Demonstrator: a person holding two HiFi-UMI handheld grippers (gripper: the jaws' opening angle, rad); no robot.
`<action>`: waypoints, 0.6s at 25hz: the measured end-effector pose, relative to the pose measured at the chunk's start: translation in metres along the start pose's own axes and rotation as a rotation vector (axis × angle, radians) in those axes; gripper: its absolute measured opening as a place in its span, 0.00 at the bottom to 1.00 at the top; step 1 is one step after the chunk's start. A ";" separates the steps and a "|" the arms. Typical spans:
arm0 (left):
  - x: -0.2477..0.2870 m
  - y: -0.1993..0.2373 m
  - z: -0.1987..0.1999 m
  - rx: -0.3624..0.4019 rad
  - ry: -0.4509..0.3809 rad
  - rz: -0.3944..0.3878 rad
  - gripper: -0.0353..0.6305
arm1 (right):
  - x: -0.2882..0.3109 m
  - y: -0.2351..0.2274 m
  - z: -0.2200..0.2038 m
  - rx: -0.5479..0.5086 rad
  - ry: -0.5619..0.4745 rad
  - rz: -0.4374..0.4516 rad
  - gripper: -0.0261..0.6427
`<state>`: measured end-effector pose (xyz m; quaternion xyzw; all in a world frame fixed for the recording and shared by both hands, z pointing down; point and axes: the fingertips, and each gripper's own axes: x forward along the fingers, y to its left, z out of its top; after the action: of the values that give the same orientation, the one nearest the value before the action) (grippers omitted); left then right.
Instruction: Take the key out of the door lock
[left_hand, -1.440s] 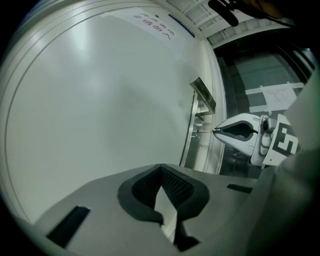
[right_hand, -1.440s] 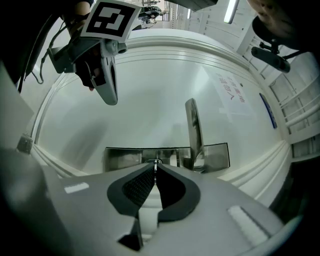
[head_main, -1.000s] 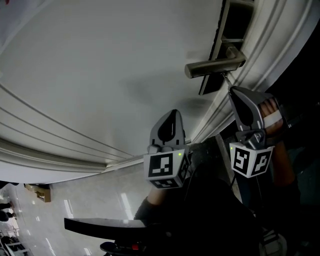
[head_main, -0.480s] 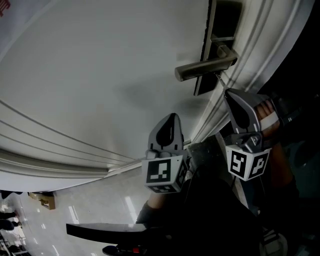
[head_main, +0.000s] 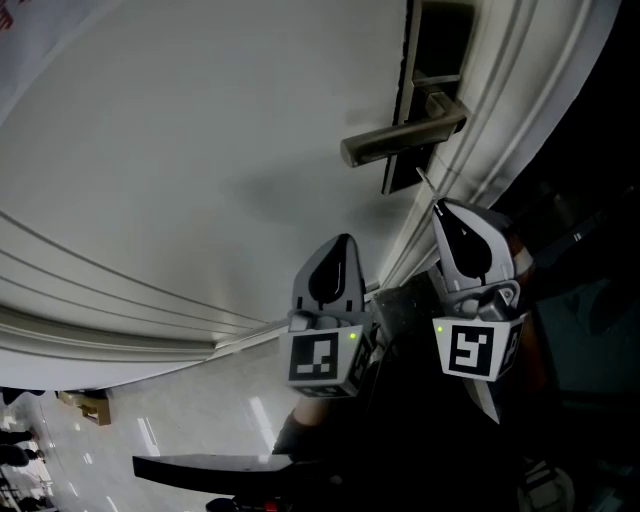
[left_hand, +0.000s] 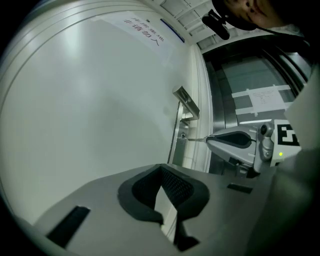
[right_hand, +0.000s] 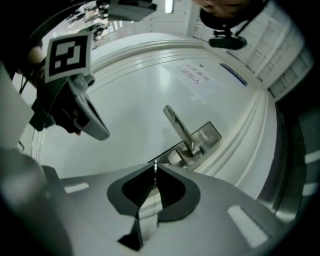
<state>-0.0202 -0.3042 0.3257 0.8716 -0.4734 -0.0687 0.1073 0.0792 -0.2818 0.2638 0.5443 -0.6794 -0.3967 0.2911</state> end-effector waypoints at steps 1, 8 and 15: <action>0.000 -0.002 0.001 0.000 -0.001 -0.006 0.05 | -0.001 0.003 0.000 0.072 -0.006 0.017 0.06; -0.001 -0.011 -0.002 0.006 0.004 -0.039 0.05 | -0.017 0.021 -0.009 0.592 -0.049 0.159 0.06; 0.002 -0.009 -0.007 0.017 0.023 -0.026 0.05 | -0.020 0.026 -0.009 0.725 -0.087 0.222 0.06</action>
<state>-0.0107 -0.3000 0.3299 0.8792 -0.4615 -0.0558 0.1044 0.0782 -0.2619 0.2918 0.5178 -0.8422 -0.1194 0.0918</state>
